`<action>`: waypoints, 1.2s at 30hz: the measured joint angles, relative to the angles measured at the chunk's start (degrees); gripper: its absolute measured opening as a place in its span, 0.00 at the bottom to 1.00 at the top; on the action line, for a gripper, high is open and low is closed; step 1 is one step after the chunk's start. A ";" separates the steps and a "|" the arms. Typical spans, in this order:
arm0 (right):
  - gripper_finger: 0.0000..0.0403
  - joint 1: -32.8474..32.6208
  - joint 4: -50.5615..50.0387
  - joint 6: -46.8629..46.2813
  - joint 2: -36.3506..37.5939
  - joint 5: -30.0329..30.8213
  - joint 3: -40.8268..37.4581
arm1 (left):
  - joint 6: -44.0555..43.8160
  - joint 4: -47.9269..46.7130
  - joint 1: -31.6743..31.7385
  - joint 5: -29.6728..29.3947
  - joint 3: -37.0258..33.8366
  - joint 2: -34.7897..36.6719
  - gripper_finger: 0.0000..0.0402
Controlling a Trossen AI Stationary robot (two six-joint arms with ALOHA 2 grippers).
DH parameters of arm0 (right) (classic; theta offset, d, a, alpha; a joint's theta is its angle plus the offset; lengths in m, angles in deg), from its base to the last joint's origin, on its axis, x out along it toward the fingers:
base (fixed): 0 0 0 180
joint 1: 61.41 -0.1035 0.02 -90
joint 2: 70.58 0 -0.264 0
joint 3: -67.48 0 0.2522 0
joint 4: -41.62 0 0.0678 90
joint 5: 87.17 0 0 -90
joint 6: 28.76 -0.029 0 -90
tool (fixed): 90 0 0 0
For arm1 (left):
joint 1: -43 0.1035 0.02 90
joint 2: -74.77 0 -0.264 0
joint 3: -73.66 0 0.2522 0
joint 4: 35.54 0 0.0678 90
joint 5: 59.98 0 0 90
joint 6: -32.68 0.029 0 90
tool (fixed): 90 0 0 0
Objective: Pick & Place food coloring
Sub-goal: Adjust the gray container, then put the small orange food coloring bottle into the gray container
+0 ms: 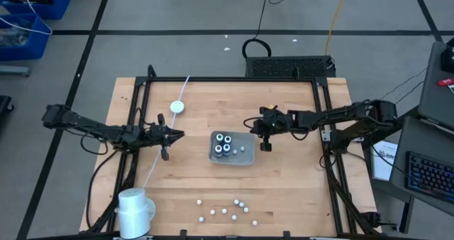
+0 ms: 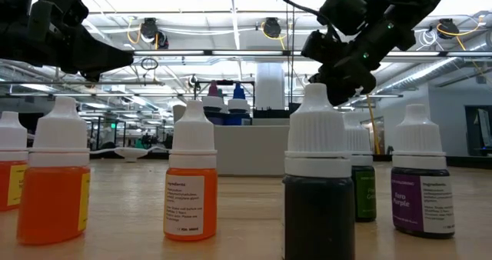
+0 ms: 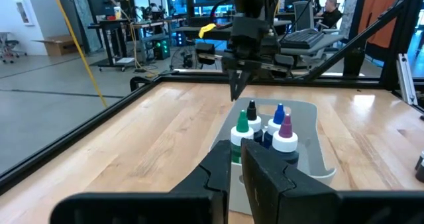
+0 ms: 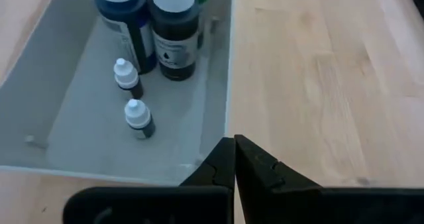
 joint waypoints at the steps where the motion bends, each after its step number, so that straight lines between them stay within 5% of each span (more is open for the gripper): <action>1: 0.00 0.00 0.05 0.01 0.00 0.80 0.00 | 0.00 0.00 0.00 0.00 0.00 0.01 0.11; 10: 0.00 0.07 0.49 1.75 3.61 6.51 0.02 | 0.00 -0.09 0.00 0.00 0.00 0.01 0.11; 16: 0.00 -0.44 2.36 2.86 16.04 -5.80 -2.49 | -0.02 -0.46 0.00 0.00 -0.02 0.01 0.11; 23: 0.00 1.44 10.02 -2.31 32.49 -18.48 -14.98 | -0.04 -0.55 0.00 0.02 -0.02 0.01 0.11; 36: 0.00 1.49 26.00 -7.88 47.91 -18.88 -32.99 | -0.03 -0.16 -0.01 0.02 -0.02 -0.01 0.11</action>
